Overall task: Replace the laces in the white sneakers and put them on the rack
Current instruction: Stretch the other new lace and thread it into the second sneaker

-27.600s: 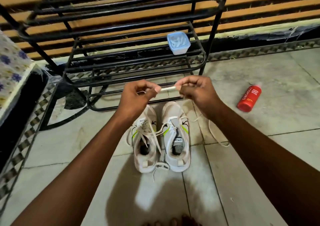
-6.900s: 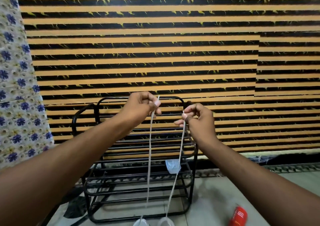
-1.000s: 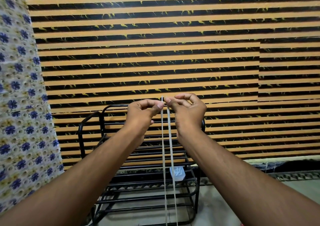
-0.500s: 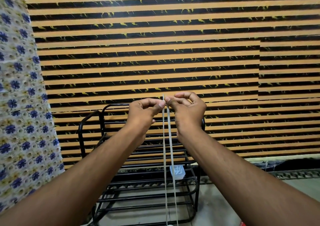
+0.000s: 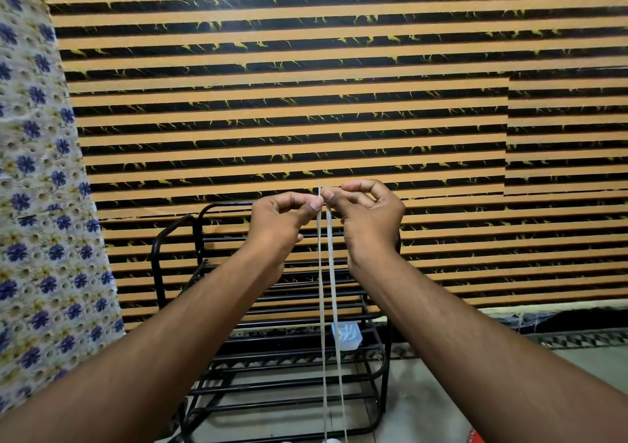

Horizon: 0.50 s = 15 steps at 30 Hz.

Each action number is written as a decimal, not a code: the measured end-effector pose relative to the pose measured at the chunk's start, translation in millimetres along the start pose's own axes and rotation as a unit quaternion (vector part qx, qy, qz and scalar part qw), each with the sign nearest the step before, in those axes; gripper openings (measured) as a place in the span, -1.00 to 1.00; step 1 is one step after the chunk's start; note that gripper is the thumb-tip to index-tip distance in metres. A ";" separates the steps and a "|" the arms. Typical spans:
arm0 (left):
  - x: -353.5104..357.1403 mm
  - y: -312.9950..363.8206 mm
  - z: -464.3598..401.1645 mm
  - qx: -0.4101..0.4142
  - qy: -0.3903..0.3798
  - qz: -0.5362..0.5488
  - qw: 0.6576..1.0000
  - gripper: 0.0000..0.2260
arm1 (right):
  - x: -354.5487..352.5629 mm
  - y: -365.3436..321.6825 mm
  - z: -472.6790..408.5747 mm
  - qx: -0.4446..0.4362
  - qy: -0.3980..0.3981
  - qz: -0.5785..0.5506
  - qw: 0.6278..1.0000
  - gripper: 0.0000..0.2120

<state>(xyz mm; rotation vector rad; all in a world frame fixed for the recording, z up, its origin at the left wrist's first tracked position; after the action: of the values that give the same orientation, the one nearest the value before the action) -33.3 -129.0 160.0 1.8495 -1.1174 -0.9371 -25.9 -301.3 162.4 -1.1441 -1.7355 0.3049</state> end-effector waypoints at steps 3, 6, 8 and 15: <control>2.0 -0.4 0.6 0.001 -0.003 0.001 1.000 -0.94 | -0.3 0.6 -1.0 0.000 0.001 -0.001 1.000 -0.76; 2.2 -0.5 0.3 -0.001 0.000 0.001 1.000 -0.96 | -1.6 -0.3 -2.5 -0.003 0.008 -0.002 1.000 -0.76; 2.2 -1.2 -0.1 -0.004 -0.001 0.002 1.000 -0.96 | -2.2 -0.7 -2.6 -0.003 0.010 -0.006 1.000 -0.76; -1.0 -4.7 -1.8 -0.007 0.003 0.005 1.000 -0.96 | -4.1 2.1 -3.0 0.008 0.017 -0.022 1.000 -0.75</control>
<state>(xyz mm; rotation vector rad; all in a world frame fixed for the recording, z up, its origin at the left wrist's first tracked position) -30.5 -126.2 156.9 1.8325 -1.1118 -0.9312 -22.0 -304.4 160.1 -1.0914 -1.7227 0.2699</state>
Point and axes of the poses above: each hand's wrist, its own z-axis away from the middle knuckle, its own x-axis out of the palm, y = z × x, the point moved 10 cm from there along -z, towards the middle knuckle, and after that the axes turned 15 degrees about -z, right-handed, at the moved point
